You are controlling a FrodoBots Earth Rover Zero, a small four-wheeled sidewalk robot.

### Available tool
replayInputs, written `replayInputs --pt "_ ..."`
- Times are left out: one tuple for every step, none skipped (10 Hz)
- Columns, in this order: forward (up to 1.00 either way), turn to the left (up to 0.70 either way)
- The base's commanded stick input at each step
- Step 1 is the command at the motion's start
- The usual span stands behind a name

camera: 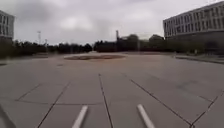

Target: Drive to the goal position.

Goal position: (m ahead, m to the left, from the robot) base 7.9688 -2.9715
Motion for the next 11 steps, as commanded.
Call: replayInputs --pt "1.00 -0.27" --pt "1.00 -0.27" --pt "1.00 -0.27" --pt "1.00 -0.27" --pt "1.00 -0.27" --pt "1.00 -0.27" --pt "1.00 -0.27" --pt "1.00 -0.27" --pt "1.00 -0.27" --pt "1.00 -0.27" --pt "1.00 -0.18"
